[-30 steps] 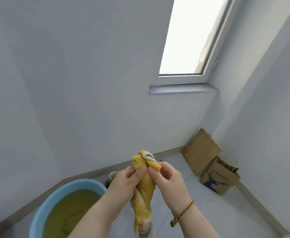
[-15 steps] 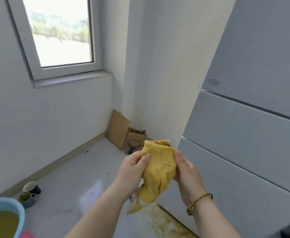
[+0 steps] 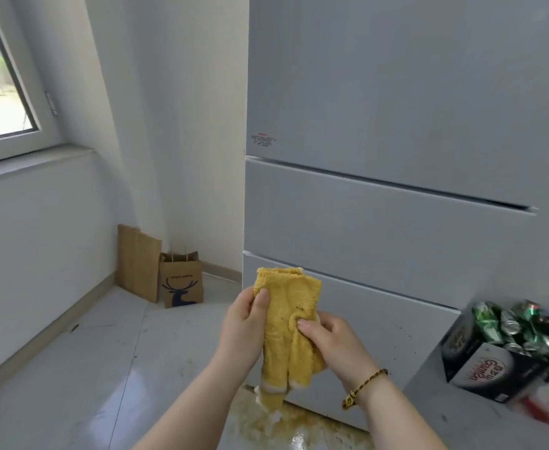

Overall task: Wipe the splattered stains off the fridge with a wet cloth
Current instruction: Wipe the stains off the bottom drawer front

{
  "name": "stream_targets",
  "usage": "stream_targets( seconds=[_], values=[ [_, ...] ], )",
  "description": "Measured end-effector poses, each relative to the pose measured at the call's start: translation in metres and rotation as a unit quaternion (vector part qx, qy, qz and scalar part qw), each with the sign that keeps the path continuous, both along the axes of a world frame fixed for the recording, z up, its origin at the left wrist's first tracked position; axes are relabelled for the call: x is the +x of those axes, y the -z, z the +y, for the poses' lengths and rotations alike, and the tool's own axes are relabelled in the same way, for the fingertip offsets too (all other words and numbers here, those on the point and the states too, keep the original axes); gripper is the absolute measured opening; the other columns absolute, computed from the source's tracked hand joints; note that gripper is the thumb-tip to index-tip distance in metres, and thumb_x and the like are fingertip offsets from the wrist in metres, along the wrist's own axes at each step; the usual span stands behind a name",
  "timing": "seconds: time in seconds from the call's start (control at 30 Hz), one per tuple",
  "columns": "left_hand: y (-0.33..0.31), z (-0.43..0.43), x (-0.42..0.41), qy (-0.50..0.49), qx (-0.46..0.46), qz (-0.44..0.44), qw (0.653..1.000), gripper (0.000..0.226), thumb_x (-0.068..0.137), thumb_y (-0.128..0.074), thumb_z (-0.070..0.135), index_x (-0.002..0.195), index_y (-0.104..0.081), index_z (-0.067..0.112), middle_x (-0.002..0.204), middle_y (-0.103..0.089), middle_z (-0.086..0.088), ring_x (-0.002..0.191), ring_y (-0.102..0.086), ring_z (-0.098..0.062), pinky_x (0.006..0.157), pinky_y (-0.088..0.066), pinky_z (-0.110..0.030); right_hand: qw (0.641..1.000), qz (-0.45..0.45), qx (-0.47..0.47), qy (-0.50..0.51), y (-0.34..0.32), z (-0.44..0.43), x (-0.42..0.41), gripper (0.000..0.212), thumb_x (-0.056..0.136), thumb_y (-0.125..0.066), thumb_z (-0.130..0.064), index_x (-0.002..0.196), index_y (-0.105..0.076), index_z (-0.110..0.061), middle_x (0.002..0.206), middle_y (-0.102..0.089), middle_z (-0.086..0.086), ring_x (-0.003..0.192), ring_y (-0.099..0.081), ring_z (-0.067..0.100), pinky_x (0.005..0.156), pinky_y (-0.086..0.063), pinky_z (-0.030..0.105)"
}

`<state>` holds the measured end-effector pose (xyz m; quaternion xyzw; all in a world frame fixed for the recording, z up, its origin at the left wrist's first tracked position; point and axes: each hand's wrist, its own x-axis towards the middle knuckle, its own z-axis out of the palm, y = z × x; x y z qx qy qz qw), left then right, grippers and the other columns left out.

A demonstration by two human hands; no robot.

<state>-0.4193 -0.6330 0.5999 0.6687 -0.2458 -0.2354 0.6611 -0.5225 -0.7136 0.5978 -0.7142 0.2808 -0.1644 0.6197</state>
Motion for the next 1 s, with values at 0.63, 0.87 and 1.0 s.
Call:
stream_targets(
  seconds=[0.63,0.87,1.0],
  values=[
    [0.135,-0.114,0.179,0.078,0.169,-0.049,0.981,0.034,0.095,-0.044,0.013,0.129,-0.045,0.014,0.122,-0.051,-0.004,0.097,-0.049,-0.014,0.072,-0.039,-0.022,0.961,0.005,-0.099,0.257,0.104,-0.103,0.095,0.032,0.091,-0.05,-0.004,0.083,-0.051,-0.035,0.085,-0.06,-0.015,0.079,-0.056,-0.004,0.059,-0.045,0.004],
    [0.223,-0.171,0.219,0.031,0.059,-0.093,0.993,0.06,0.092,-0.049,0.013,0.144,-0.02,0.02,0.146,-0.031,-0.001,0.133,-0.03,-0.018,0.108,-0.026,-0.034,0.938,-0.047,-0.21,0.272,0.188,-0.163,0.118,0.037,0.089,-0.05,0.001,0.081,-0.054,-0.035,0.082,-0.062,-0.014,0.072,-0.059,-0.012,0.06,-0.043,0.001],
    [0.255,-0.195,0.245,0.038,-0.033,-0.107,0.993,0.052,0.093,-0.046,0.017,0.141,-0.029,0.029,0.134,-0.043,0.005,0.129,-0.038,-0.019,0.108,-0.032,-0.042,0.837,-0.04,-0.457,0.297,0.228,-0.198,0.129,0.017,0.086,-0.051,-0.013,0.083,-0.061,-0.027,0.085,-0.055,-0.011,0.079,-0.043,0.008,0.075,-0.034,0.0]
  ],
)
